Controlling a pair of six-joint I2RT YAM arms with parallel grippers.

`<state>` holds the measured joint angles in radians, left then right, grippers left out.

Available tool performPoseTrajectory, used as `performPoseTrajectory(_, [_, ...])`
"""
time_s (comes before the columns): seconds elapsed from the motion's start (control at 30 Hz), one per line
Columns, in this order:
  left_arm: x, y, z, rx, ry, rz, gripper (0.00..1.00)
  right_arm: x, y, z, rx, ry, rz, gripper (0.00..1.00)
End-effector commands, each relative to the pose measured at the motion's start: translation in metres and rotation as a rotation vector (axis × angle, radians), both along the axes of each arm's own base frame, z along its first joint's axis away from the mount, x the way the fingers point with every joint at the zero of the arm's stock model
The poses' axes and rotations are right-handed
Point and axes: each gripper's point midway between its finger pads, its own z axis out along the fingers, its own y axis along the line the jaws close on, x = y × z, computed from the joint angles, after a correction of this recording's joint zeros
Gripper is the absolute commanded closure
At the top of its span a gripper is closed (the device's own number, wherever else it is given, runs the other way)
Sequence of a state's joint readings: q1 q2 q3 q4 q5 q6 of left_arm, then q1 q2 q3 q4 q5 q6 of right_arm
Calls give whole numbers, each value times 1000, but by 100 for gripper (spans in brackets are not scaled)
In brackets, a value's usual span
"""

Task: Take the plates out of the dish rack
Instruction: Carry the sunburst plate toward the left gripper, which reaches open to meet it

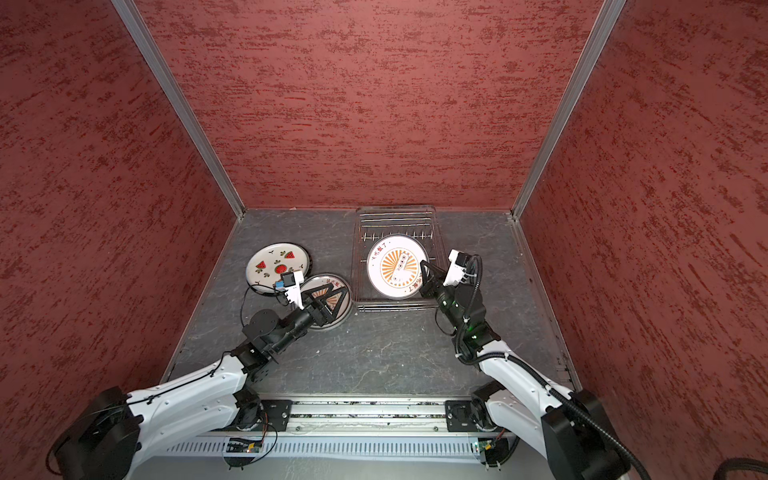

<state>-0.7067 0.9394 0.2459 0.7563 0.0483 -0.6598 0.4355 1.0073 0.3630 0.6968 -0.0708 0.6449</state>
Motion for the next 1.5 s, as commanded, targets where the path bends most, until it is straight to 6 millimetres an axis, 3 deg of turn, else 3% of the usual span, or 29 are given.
performPoseTrajectory(0.0, [-4,-10,12,0,-37,-50,0,-21,14,51,148,-170,143,100])
performPoseTrajectory(0.33, [-11,-26,22,-34,-88,-118,1,-31,12,45,209,-208,169,100])
performPoseTrajectory(0.67, [2,-55,14,40,-43,-139,1,-49,17,47,224,-298,242,100])
performPoseTrajectory(0.87, [4,-60,15,19,-40,-132,33,-54,18,45,210,-304,255,100])
performPoseTrajectory(1.03, [3,-65,13,26,-20,-136,46,-49,15,41,198,-291,225,100])
performPoseTrajectory(1.17, [6,-63,9,38,3,-111,50,-46,14,39,176,-296,201,100])
performPoseTrajectory(1.33, [7,-65,6,31,31,-115,66,-42,12,36,153,-300,177,100])
performPoseTrajectory(1.47, [5,-68,6,27,39,-134,71,-37,13,32,147,-288,172,100])
